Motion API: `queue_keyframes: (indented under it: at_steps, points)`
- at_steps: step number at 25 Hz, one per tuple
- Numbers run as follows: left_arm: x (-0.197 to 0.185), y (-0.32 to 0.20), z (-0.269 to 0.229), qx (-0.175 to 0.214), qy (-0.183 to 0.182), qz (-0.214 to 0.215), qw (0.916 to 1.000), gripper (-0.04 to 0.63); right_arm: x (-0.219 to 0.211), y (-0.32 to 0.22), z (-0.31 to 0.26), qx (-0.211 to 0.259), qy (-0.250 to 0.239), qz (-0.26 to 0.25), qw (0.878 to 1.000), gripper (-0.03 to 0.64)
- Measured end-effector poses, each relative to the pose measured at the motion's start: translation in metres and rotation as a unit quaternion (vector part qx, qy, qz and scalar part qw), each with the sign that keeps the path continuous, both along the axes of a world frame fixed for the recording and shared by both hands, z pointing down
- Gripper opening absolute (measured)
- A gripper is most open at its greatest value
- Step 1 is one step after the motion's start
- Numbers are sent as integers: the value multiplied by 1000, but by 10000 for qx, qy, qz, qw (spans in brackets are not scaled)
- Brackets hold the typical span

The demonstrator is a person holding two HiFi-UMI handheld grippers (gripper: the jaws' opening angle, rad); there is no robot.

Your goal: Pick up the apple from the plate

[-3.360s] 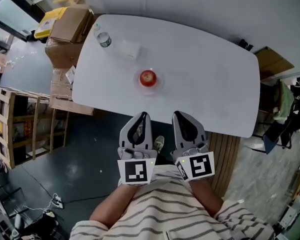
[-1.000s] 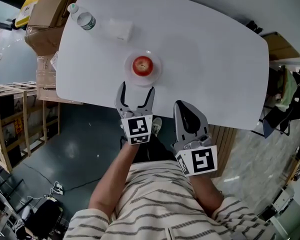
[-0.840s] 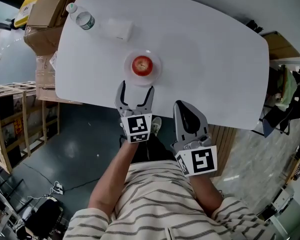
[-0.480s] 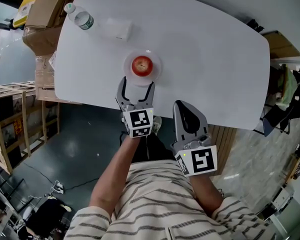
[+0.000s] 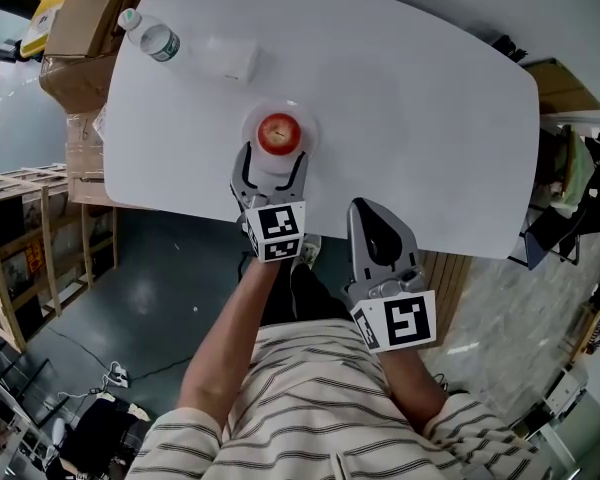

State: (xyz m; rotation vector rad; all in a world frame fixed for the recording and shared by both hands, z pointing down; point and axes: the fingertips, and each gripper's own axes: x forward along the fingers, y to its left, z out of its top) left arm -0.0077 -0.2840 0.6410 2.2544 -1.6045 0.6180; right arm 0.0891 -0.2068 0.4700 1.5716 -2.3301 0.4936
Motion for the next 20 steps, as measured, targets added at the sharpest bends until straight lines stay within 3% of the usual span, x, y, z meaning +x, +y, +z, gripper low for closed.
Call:
queue_keyframes:
  at_steps: [20]
  points:
    - [7, -18, 21, -324, -81, 116, 9994, 396, 4, -5, 3, -22, 22, 50, 10000, 11]
